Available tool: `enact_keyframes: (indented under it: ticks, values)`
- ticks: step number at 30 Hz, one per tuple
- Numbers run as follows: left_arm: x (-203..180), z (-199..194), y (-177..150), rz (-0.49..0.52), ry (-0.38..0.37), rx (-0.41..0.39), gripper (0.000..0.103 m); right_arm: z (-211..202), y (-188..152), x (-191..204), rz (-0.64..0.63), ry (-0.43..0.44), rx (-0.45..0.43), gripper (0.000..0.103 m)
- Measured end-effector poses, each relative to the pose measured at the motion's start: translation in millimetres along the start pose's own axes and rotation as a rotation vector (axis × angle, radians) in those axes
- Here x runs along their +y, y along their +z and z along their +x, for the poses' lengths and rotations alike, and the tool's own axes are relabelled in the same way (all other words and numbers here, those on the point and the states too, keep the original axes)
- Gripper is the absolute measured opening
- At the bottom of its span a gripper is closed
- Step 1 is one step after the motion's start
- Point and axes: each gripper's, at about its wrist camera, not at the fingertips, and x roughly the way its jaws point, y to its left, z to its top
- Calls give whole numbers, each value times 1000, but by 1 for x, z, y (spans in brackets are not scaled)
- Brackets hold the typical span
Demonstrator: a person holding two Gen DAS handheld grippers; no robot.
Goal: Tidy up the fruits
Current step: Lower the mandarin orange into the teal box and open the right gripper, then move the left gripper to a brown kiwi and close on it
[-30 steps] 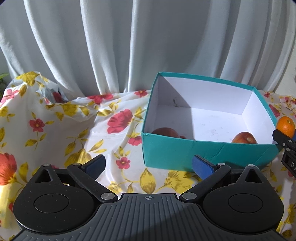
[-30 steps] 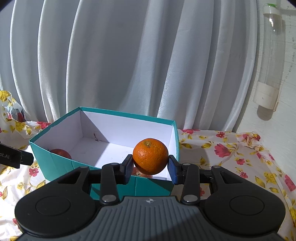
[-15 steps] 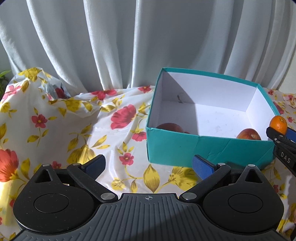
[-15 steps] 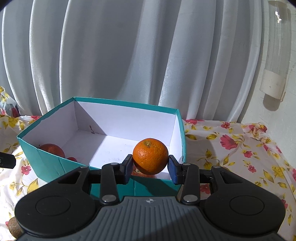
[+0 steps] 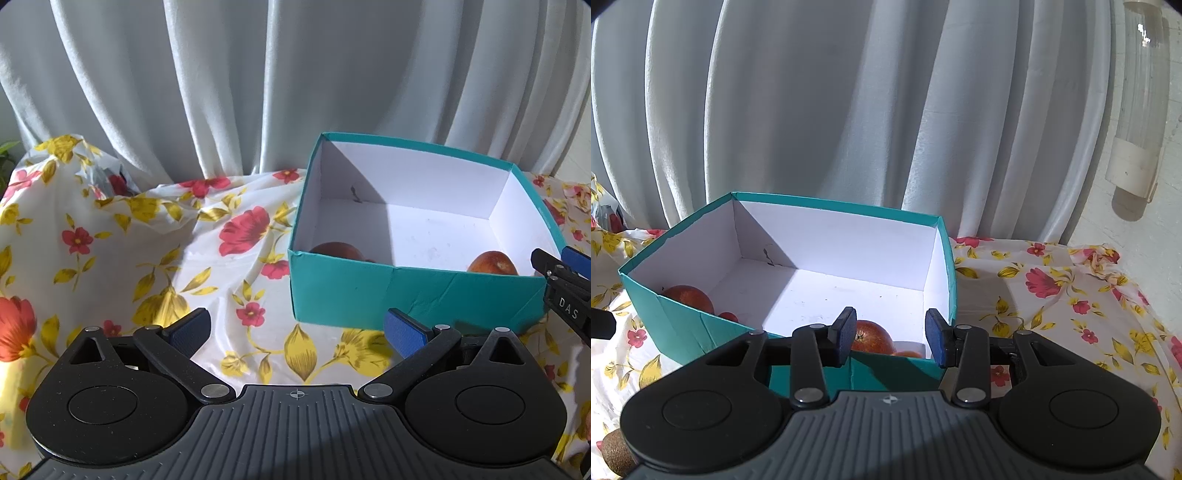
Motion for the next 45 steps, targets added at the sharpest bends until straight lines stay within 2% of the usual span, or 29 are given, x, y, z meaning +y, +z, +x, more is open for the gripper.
enact_keyframes:
  ticks: [3, 6, 8, 10, 16, 24, 36, 38, 40, 45]
  values:
    - [1, -1, -1, 1, 1, -5, 102, -3, 0, -1, 4, -3, -8, 40]
    - [0, -2, -4, 13, 2, -8, 102, -14, 1, -2, 3, -10, -30, 44]
    - [1, -3, -10, 26, -1, -14, 102, -29, 1, -4, 12, -12, -60, 55]
    - [2, -3, -18, 35, -11, -15, 102, -46, -1, -7, 34, -11, -95, 75]
    - [7, -3, -53, 77, -72, -16, 102, -88, -15, -11, 75, 19, -137, 89]
    - [0, 2, -93, 150, -101, -4, 102, -112, -30, -3, 48, -4, -131, 92]
    - [-4, 15, -110, 210, -130, 11, 102, -116, -38, 0, 46, -26, -95, 92]
    - [-6, 19, -111, 219, -138, 10, 98, -116, -38, 0, 43, -31, -90, 92]
    - [-9, 24, -111, 238, -148, 24, 81, -116, -38, 1, 43, -36, -89, 92]
    - [-10, 35, -111, 241, -178, 67, 73, -114, -38, 2, 37, -44, -81, 92]
